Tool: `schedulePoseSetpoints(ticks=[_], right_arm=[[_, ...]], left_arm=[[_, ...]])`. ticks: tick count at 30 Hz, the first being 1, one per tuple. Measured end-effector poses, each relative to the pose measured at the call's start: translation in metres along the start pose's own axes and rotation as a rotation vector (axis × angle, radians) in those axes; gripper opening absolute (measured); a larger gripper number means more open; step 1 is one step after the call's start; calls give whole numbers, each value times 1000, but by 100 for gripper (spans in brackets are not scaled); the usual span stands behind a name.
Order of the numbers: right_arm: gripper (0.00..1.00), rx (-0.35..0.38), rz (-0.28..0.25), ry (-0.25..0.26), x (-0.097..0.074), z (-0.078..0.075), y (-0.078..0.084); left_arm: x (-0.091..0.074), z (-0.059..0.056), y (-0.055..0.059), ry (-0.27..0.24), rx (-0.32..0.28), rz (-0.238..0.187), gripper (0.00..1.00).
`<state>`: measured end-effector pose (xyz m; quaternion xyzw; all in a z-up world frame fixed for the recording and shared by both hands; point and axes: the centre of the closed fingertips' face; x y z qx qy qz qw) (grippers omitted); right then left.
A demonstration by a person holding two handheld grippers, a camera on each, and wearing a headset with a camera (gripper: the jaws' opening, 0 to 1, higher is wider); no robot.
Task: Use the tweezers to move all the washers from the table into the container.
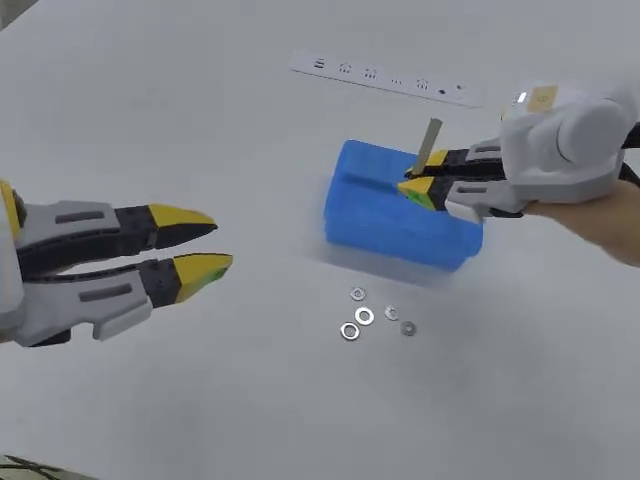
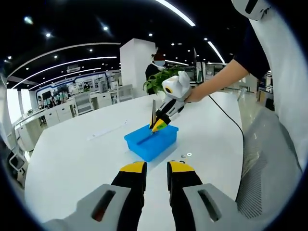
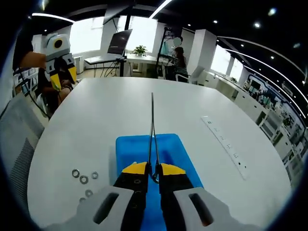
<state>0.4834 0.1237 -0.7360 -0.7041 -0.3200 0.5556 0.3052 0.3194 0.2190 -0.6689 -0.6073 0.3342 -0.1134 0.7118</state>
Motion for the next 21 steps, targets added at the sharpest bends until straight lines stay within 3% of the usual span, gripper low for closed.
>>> schedulePoseSetpoints(ticks=[7,21], right_arm=[[9,-10,19,-36,13,7,11],[9,-25,22,-66,18,13,17]], left_arm=[[3,-4,6,9,-10,23,21],[2,-9,7,13,-20,26,21]])
Point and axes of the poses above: the centre of the closed fingertips' face, and the gripper's own axes: x roughly forward along the fingers, z roughly to its left, y roughly out of its underside, and after that the axes turned 2 degrees about -x, right-handed
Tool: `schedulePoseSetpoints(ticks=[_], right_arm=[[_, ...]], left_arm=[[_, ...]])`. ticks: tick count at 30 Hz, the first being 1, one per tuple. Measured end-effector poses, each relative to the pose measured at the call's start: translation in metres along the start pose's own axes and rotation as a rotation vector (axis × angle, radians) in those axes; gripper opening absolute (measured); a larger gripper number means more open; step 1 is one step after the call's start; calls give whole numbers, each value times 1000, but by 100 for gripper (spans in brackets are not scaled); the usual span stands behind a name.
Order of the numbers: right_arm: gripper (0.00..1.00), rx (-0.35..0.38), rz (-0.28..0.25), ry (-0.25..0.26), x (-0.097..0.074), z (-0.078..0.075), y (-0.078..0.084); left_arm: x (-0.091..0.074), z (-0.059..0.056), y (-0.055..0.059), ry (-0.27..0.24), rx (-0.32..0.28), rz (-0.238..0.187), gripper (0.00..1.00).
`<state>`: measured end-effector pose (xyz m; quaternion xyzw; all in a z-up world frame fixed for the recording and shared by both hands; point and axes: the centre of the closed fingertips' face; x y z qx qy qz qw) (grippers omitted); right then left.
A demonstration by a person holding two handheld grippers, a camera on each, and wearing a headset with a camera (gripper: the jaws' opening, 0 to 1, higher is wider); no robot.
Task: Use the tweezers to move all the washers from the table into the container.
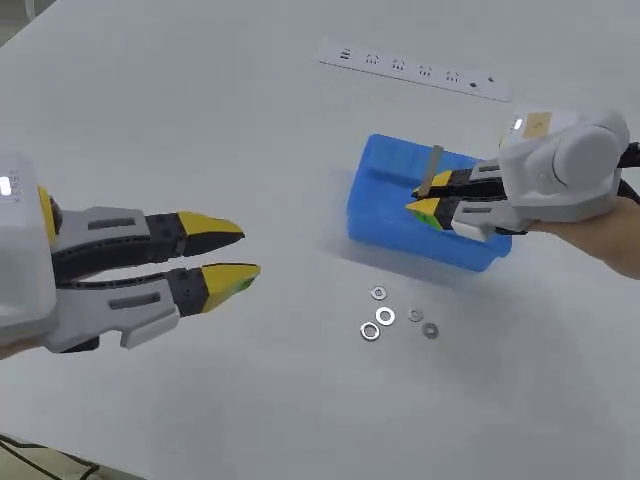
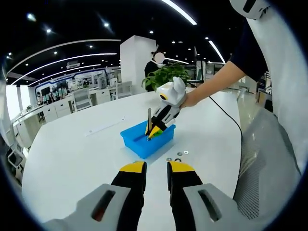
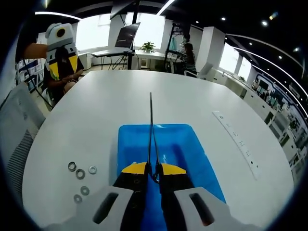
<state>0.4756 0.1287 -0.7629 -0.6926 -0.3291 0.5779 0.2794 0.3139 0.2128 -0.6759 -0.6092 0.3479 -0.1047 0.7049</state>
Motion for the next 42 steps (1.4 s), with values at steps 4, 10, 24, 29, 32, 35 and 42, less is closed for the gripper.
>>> schedulePoseSetpoints(ticks=[4,10,24,29,32,35,42], right_arm=[[10,-14,7,-3,1,1,2],[10,8,-9,-4,-1,1,1],[7,0,-36,4,-3,1,-6],[7,-7,-53,6,-4,-1,-12],[7,-7,-54,10,-5,-2,-13],[7,-4,-58,13,-7,-2,-14],[7,-14,-57,12,-11,-4,-13]], left_arm=[[-2,-1,1,1,-6,2,22],[1,-2,-2,6,-16,-10,22],[55,28,-26,20,-14,-80,22],[83,34,-48,67,9,-126,22],[102,38,-60,86,7,-154,22],[121,39,-72,107,14,-168,22],[154,22,-75,237,43,-146,29]])
Point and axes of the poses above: the centre of the closed fingertips' face, and the gripper's own axes: x roughly forward along the fingers, z roughly to its left, y roughly out of its underside, and after that the axes turned 2 degrees about -x, right-handed
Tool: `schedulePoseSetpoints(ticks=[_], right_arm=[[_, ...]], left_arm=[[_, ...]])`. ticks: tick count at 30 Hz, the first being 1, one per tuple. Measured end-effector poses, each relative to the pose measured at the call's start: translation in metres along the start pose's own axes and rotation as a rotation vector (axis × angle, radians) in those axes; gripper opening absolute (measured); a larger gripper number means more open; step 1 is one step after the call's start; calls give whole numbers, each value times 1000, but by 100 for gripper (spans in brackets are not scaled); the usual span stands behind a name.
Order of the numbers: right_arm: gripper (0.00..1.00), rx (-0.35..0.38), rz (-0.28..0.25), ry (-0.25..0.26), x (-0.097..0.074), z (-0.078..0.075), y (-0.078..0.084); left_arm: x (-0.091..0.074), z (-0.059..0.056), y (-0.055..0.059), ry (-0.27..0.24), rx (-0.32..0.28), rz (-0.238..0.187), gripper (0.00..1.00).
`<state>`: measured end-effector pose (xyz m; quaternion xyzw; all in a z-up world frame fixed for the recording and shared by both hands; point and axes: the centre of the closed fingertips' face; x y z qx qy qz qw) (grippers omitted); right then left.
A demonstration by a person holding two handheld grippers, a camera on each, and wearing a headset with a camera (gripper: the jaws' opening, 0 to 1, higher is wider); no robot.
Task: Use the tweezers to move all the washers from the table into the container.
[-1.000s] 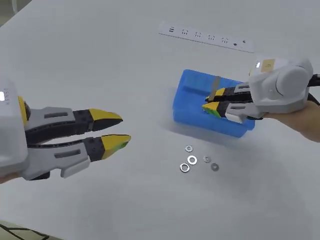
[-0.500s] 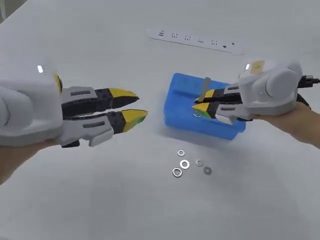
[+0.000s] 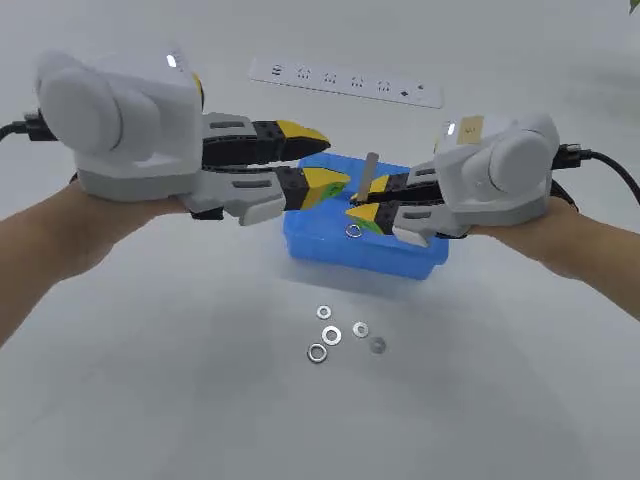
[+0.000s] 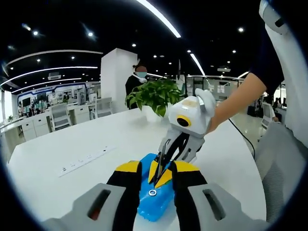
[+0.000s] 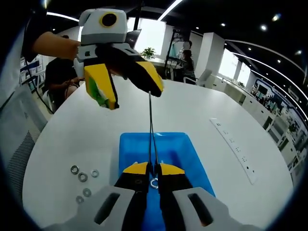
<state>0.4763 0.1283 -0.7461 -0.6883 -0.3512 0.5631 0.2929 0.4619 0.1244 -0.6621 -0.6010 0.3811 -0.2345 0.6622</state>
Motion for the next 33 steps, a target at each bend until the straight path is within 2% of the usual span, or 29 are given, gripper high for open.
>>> schedulePoseSetpoints(ticks=[8,15,18,21,22,23,24,28,33], right_arm=[[7,-4,-2,-8,1,1,0],[7,-13,-2,-26,4,6,-1],[7,-17,-4,-32,5,7,-3],[7,-20,-5,-37,5,8,-3],[7,-23,-5,-39,5,8,-4],[7,-28,-3,-42,5,9,-4],[7,-35,0,-47,4,10,-3],[8,-58,7,-52,3,12,-2],[8,-86,9,-54,2,15,-4]], left_arm=[[18,-3,2,53,54,31,26],[20,-5,0,83,93,36,19],[19,-6,-3,105,86,30,16],[19,-12,-1,146,131,55,9],[18,-17,1,177,169,69,8],[18,-12,0,161,203,71,7],[18,-15,1,176,192,77,7],[17,-17,3,197,266,94,5],[16,-20,1,214,273,89,5]])
Point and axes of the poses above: the centre of the closed fingertips' face, and the gripper's own axes: x roughly forward along the fingers, z roughly to its left, y roughly out of its underside, and after that the axes turned 2 degrees about -x, right-handed
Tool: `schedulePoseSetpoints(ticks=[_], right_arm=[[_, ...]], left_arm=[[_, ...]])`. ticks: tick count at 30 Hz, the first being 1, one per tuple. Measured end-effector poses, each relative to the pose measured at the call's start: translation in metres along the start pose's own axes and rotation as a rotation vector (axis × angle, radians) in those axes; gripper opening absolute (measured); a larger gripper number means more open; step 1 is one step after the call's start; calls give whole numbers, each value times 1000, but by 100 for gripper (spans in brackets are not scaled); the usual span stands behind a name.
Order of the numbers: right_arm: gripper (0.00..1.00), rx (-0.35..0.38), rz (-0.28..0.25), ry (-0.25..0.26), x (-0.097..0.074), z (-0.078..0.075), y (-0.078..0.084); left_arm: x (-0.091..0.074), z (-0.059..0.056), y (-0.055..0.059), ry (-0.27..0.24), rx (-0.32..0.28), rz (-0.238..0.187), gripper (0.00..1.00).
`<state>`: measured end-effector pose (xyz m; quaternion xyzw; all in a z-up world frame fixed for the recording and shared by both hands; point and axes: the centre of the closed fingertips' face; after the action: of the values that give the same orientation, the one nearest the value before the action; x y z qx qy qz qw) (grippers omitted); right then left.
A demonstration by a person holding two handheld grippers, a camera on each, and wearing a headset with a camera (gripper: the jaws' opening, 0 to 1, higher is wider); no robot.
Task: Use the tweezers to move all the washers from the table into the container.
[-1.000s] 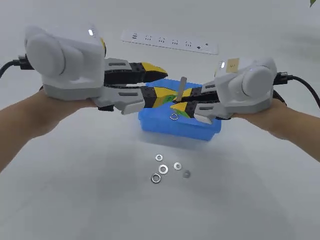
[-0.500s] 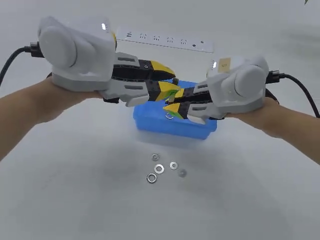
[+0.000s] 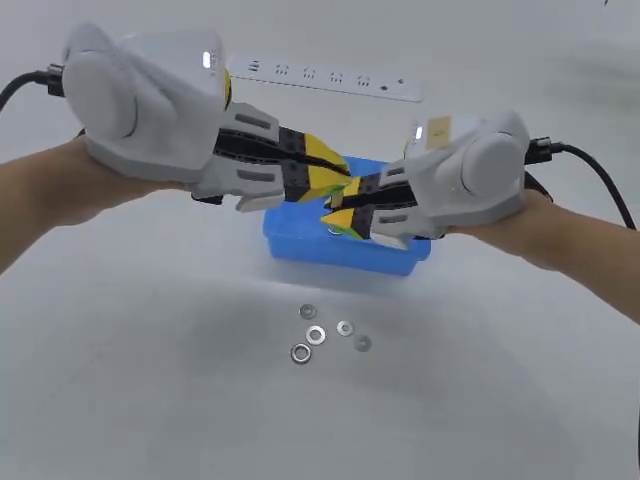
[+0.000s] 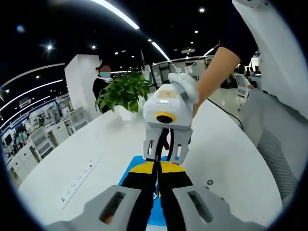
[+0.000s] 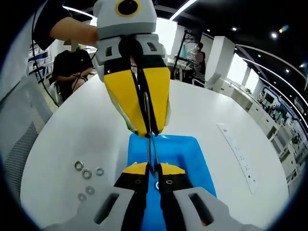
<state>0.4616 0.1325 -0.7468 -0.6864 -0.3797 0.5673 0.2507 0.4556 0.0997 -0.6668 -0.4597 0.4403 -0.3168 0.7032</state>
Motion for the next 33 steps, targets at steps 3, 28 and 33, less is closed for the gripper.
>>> schedulePoseSetpoints(ticks=[3,28,33], right_arm=[[9,8,-3,7,-1,-2,-1],[28,19,-27,155,-52,23,-27],[35,109,-68,200,-71,37,-20]], left_arm=[[-1,1,-2,-9,7,1,4],[-71,-37,-37,-162,-28,-53,5],[-74,-69,-41,-172,-52,-69,5]])
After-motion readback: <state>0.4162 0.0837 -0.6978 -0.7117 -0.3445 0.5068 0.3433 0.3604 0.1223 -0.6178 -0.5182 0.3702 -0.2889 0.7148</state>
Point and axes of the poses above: the centre of the closed fingertips' face, and the gripper's own axes: x roughly forward along the fingers, z roughly to its left, y roughly out of its underside, and after that the axes turned 2 degrees about -x, right-handed
